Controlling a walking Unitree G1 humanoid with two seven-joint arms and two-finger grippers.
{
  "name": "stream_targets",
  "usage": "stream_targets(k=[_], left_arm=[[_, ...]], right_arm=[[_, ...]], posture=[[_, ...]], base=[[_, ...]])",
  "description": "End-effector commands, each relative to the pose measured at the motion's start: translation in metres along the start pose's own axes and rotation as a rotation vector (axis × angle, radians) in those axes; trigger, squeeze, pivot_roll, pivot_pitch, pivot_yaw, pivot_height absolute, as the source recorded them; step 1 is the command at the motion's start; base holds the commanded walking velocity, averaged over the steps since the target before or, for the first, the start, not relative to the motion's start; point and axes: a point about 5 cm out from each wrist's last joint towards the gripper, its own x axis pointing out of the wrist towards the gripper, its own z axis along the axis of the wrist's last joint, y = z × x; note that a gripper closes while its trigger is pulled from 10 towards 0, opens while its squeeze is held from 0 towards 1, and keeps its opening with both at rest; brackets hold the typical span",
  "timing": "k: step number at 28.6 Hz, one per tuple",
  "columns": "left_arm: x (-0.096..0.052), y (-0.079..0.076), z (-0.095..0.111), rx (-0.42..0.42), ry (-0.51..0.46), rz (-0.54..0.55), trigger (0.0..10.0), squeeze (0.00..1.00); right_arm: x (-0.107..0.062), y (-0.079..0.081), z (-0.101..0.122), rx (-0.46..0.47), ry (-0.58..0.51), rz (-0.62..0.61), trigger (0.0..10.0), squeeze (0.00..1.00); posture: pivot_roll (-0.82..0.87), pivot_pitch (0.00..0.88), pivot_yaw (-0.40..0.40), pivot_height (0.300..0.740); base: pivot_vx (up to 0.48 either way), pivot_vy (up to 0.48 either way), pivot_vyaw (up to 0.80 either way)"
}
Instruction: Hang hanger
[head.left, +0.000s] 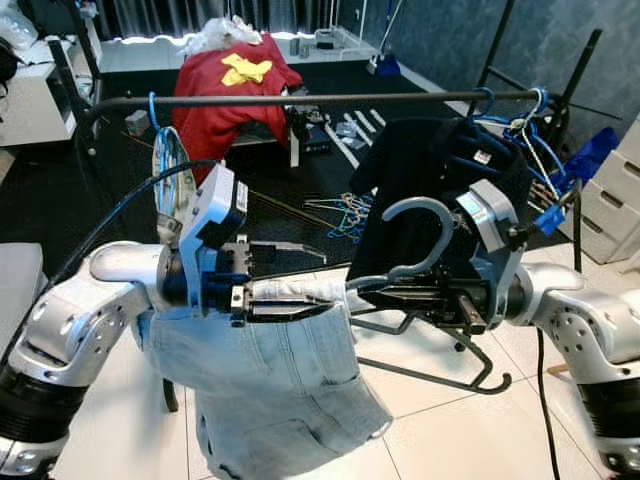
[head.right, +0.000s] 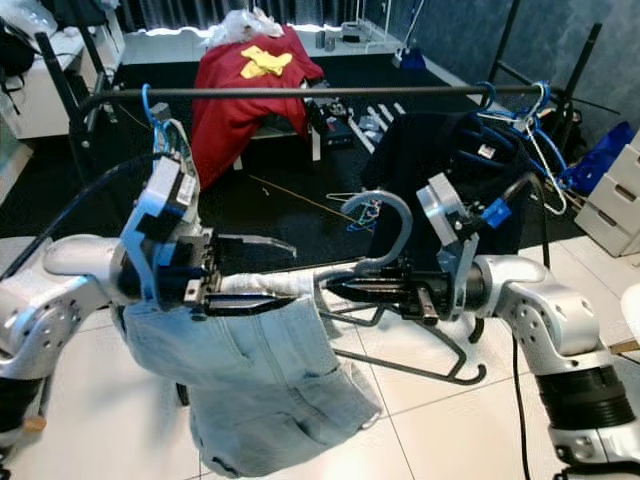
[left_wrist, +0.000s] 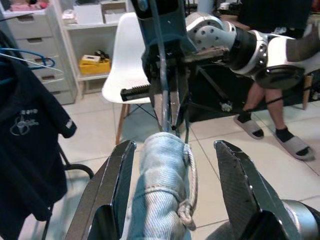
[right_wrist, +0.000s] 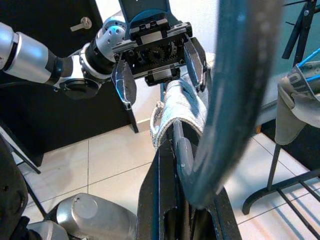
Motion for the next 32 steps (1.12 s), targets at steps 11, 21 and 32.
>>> stream_targets(k=[11, 21, 32], left_arm=[[0.022, 0.023, 0.015, -0.01, -0.2, 0.191, 10.0, 0.0], [0.03, 0.02, 0.024, -0.041, -0.337, 0.163, 10.0, 0.0], [0.032, 0.01, 0.032, -0.063, -0.404, 0.067, 10.0, 0.0]], right_arm=[[0.007, 0.001, 0.008, -0.076, 0.018, 0.033, 0.0, 0.0], [0.011, 0.001, 0.009, -0.08, 0.015, 0.052, 0.0, 0.0], [0.014, 0.0, 0.008, -0.08, 0.015, 0.062, 0.0, 0.0]], posture=[[-0.18, 0.096, -0.031, 0.74], [-0.18, 0.097, -0.033, 0.74], [-0.18, 0.098, -0.033, 0.74]], base=[[0.0, 0.0, 0.0], [0.0, 0.0, 0.0], [0.0, 0.0, 0.0]])
